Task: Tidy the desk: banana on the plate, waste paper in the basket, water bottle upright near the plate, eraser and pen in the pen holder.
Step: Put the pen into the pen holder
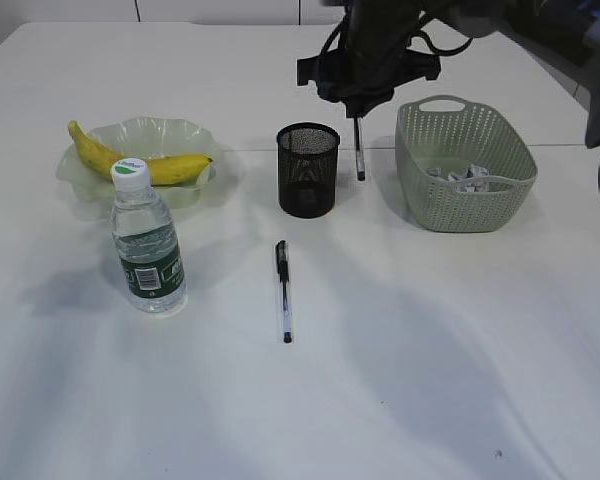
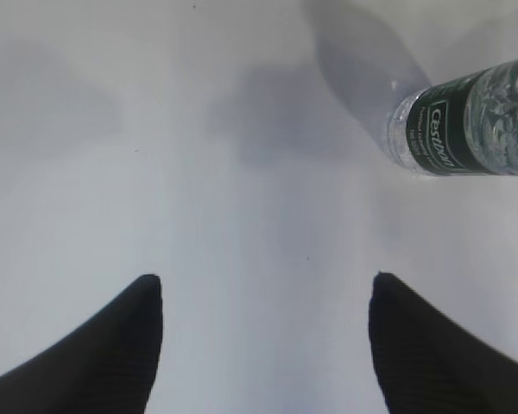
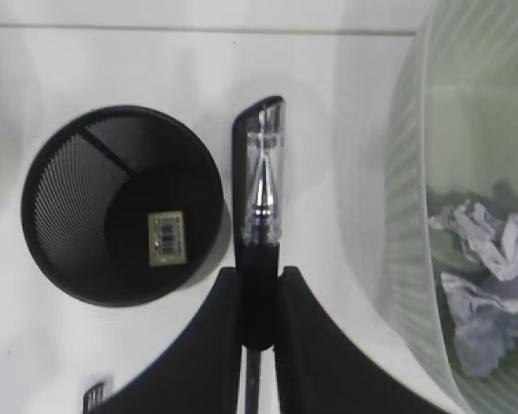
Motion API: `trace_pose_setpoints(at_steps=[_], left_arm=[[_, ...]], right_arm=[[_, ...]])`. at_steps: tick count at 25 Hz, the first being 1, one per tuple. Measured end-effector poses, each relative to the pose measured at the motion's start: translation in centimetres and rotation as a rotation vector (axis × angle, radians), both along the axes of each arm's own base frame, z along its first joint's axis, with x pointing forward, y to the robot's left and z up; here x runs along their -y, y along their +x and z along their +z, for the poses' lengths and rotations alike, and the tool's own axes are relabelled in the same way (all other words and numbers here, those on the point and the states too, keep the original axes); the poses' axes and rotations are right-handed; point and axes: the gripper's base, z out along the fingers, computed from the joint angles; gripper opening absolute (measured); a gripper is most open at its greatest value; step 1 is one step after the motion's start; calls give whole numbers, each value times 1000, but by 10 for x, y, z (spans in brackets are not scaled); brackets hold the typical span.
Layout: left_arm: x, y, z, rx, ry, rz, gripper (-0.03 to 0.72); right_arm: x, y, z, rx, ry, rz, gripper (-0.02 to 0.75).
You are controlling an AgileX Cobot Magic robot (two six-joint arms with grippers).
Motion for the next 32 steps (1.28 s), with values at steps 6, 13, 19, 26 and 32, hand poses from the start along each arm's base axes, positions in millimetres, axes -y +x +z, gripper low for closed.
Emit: trace_pose_setpoints(at_steps=[6,13,19,26,32], left_arm=[[0,0,0,0,0,0,528],[0,0,0,0,0,0,528],[0,0,0,0,2,-1,528],[0,0,0,0,2,-1,528],[-1,0,0,-2,10,-3,528]], right_arm=[[-9,15,13,222,56,80,52],[-16,29,17,410,78,144,52],[-19,36,-4,407,76,157,52],[-21,38,-7,415,82,161,52],[-22,39,-5,437,89,168,52]])
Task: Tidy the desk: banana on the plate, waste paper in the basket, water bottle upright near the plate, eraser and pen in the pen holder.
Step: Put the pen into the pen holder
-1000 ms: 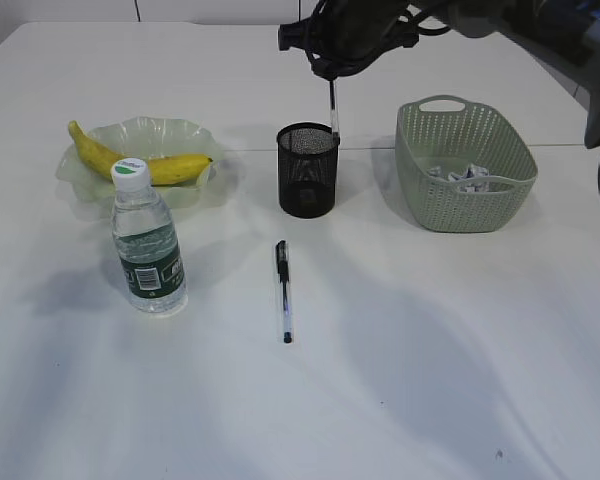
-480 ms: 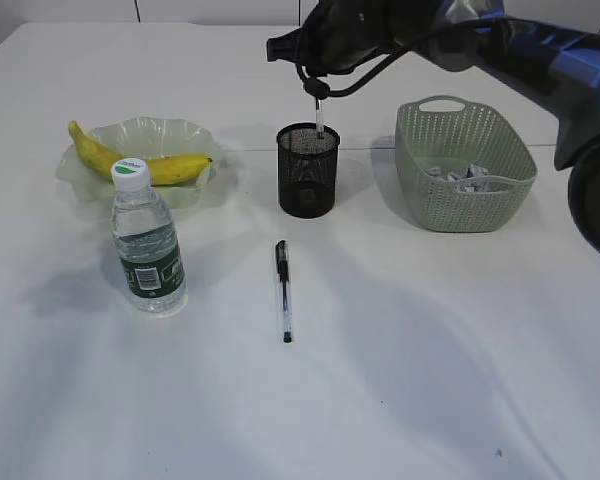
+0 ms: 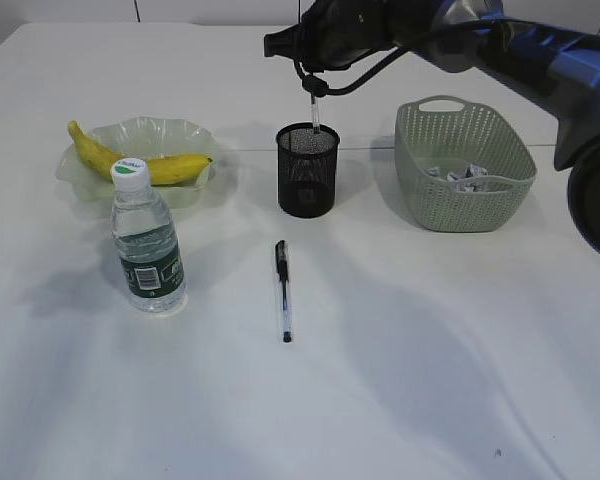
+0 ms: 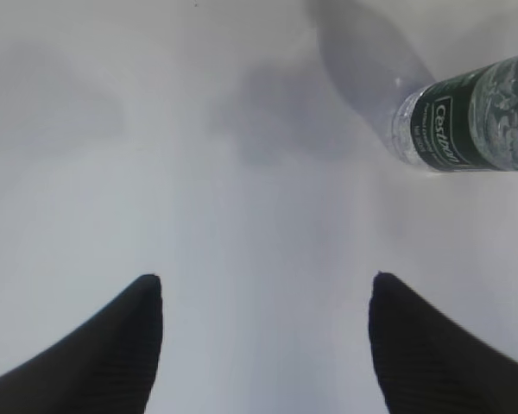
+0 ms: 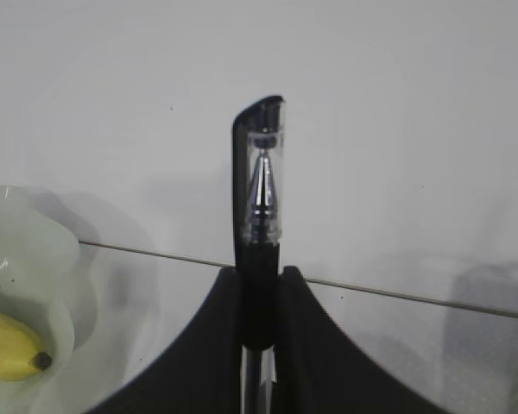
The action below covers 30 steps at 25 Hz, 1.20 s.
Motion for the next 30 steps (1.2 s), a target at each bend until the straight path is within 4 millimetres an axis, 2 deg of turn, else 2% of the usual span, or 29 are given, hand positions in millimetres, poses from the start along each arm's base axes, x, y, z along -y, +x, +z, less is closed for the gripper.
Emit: trace_pose_setpoints(at_steps=[8,12,17,26,30], left_arm=[[-1,0,0,-3,19,-6,528],[-1,0,0,-3,19,-6,528],[-2,0,0,-3,21,-7,528],[-1,-1,-1,-13,18,-10,528],[-1,-2,-1,-20,17,-12,528]], right_arm=[[-1,-4,-4,-60,-16,-13,52],[-9,-13,2,-81,-42,7,52],[-9,-25,29,-71,-62,14,52],[6,-51,90,-39,-93,12,52],[14,-67,106,-82,-110,3,52]])
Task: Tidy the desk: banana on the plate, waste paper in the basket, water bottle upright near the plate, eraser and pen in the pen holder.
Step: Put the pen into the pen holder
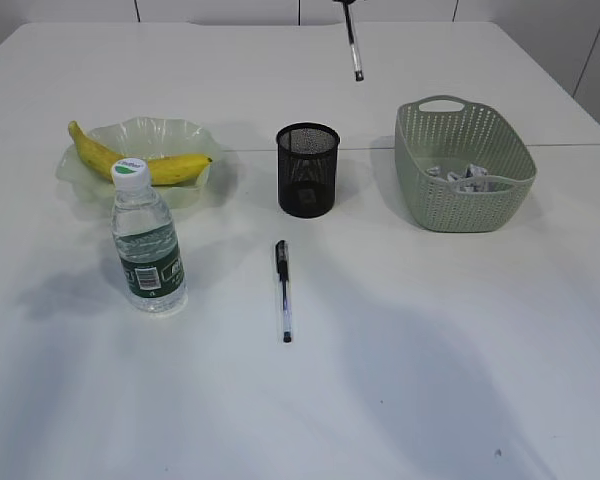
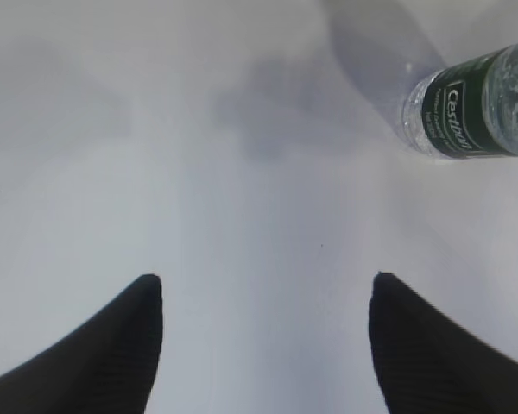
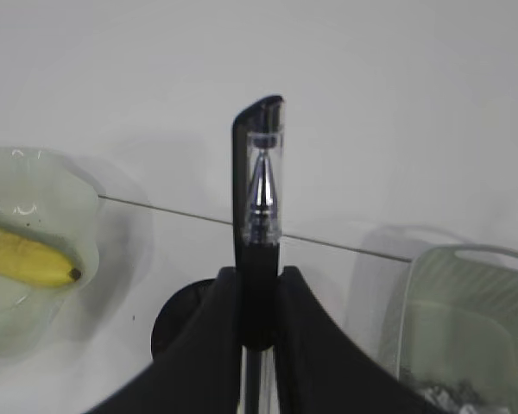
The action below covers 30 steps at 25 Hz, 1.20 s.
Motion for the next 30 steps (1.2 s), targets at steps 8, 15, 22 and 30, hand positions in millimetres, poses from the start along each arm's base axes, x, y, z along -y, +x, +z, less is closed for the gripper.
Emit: trace_pose_setpoints(at_steps=[8,15,22,30], left_arm=[[1,-2,0,-18,-5,-5,528],[1,-2,-1,-20,-5,-6,528],[1,-2,-1,-18,-5,-5,528],[1,-2,-1,-18,-5,-5,528]], right_arm=[[23,-48,44,-1,-12,8,52],[26,-61,65,116,31,42,52],[10,-35,46,236,68,102,52],[-5,-20,-12,303,77,198,52]])
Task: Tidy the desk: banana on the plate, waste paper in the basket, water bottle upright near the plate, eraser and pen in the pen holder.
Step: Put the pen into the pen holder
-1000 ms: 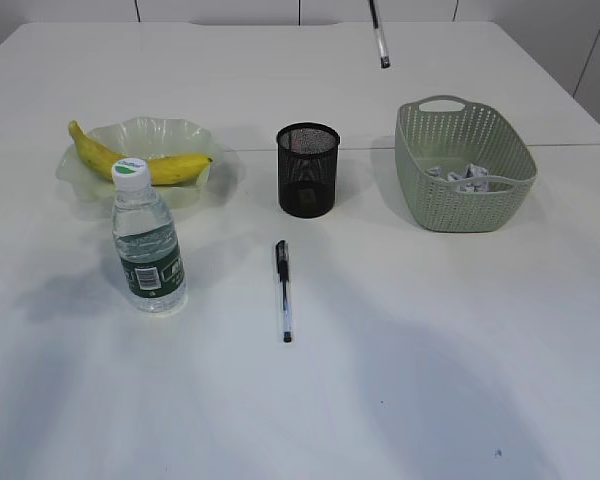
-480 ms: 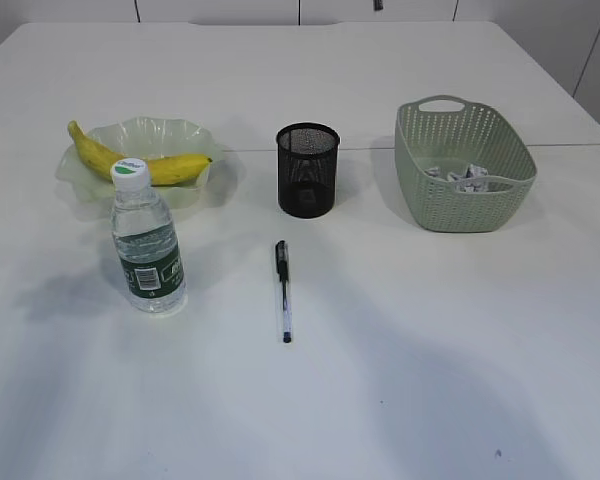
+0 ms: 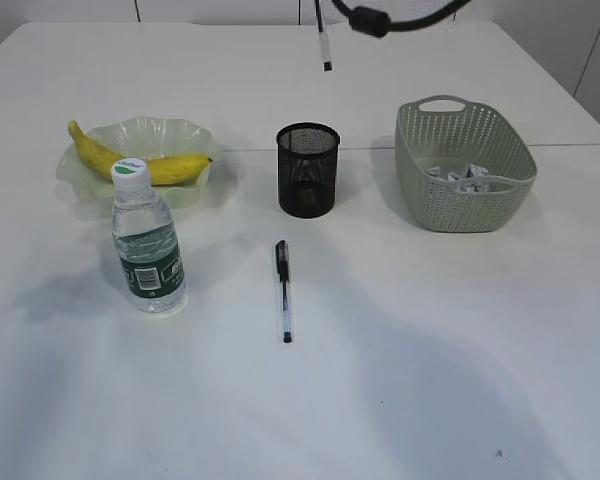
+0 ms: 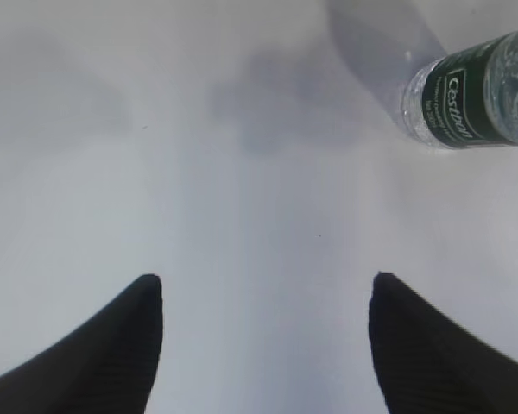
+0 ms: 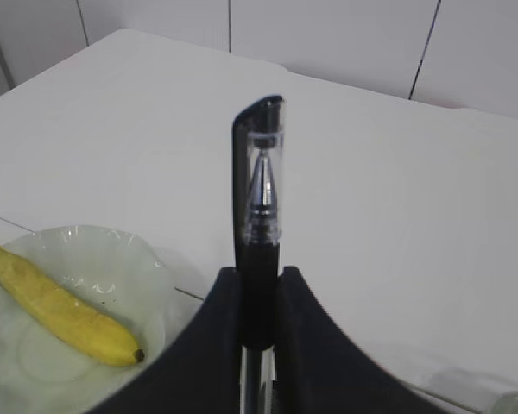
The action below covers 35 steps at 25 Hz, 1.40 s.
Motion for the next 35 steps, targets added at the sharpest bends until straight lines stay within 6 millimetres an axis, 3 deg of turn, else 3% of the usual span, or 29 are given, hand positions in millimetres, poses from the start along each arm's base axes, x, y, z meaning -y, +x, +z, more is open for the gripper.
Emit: trace_pose_setpoints(at_steps=[6,12,19,35], left_arm=[[0,0,0,0,0,0,528],[0,1,0,6,1,2,528],[0,1,0,6,2,2,528],[0,1,0,14,2,5,528]], right_arm=[[-6,4,-33,57,28,64,52],[-3,20,-69,44,28,65,52],[9,37,-91,67,61,48,51],[11,59,-151,98,101,73,51]])
